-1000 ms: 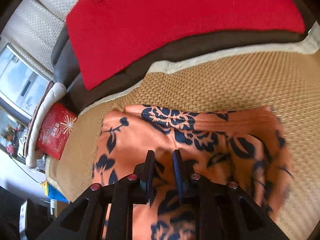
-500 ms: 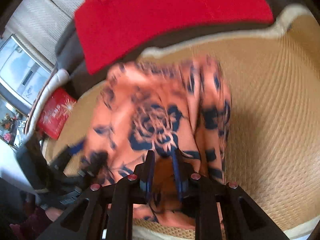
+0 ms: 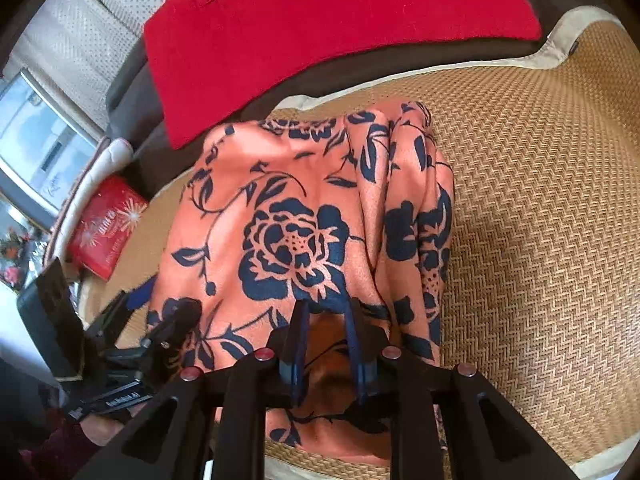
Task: Fold small clothes
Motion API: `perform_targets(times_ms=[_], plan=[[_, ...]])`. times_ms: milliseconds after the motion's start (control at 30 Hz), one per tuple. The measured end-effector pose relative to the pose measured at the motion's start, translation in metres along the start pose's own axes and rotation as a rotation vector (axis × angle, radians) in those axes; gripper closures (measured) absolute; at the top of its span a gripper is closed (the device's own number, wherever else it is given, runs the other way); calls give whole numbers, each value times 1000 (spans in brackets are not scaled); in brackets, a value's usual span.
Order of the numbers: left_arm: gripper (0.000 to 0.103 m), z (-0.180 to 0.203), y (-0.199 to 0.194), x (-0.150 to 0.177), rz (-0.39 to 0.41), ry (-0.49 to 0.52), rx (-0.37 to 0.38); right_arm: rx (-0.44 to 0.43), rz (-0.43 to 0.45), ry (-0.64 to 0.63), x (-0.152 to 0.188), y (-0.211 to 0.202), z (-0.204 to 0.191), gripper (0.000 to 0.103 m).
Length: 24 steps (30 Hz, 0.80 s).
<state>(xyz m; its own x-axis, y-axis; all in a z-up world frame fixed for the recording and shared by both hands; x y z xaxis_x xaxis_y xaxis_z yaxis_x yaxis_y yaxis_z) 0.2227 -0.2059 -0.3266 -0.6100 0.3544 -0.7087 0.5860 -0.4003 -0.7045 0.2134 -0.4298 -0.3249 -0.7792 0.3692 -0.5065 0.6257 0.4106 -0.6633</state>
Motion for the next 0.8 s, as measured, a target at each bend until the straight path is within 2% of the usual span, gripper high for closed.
perform_targets(times_ms=[67, 133, 200, 233, 267, 300, 367, 433, 533, 600, 800], plan=[[12, -4, -1, -5, -9, -13, 32, -39, 24, 0, -4, -10, -1, 80], [12, -11, -4, -11, -8, -51, 82, -91, 50, 55, -9, -18, 8, 80], [12, -20, -4, -15, -10, -91, 132, -134, 88, 123, -16, -29, 23, 72], [12, -24, -3, -17, -13, -111, 152, -143, 106, 145, -19, -33, 29, 58], [12, -28, -2, -19, -18, -134, 171, -150, 129, 173, -21, -37, 38, 29], [12, -32, 0, -21, -25, -156, 189, -151, 154, 204, -22, -43, 44, 22], [12, -37, 1, -23, -38, -202, 219, -162, 200, 261, -25, -51, 60, 22], [12, -41, 5, -24, -55, -249, 254, -208, 208, 297, -30, -52, 70, 22], [12, -41, 10, -26, -83, -305, 353, -252, 185, 328, -32, -46, 78, 22], [12, -39, 14, -26, -104, -312, 399, -272, 158, 343, -32, -39, 83, 22], [12, -15, 27, -24, -176, -256, 444, -314, 76, 362, -32, -11, 86, 22]])
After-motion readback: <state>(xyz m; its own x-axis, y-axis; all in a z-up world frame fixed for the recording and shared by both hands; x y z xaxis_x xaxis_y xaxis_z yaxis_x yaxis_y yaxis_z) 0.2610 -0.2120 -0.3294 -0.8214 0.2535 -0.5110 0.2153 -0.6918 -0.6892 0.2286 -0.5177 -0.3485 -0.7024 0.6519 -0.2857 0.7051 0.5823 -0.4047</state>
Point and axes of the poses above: each gripper's, at about its wrist camera, not at the fingertips, and y roughly the way its jaws point, z to its right, x to its underside, the point moved 4 cm from there along y, roughly the way its jaws point, and after that the axes turned 4 degrees about -x, right-handed, at the moved point
